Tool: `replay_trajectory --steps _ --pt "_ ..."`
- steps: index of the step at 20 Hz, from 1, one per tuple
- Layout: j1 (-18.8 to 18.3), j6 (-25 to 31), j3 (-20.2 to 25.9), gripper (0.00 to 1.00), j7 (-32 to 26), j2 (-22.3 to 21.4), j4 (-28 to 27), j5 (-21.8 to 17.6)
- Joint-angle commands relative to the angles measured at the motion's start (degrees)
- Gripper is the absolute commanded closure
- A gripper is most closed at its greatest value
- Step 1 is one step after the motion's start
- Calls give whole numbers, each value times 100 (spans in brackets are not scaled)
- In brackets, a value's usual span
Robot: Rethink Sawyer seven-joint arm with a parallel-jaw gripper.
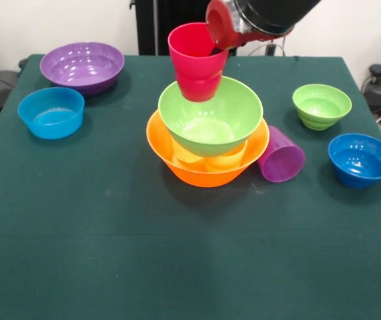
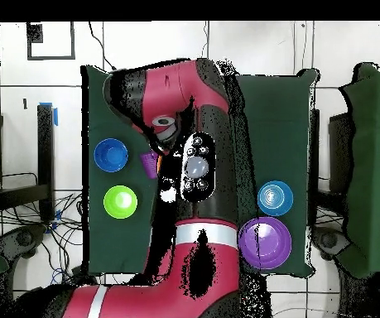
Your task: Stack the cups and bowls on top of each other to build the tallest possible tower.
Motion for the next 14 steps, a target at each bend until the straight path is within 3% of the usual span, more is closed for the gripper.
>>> replay_trajectory --steps 1,14 --pt "154 27 123 100 1162 331 -131 23" --pt "339 -55 -97 100 1383 365 33 56"
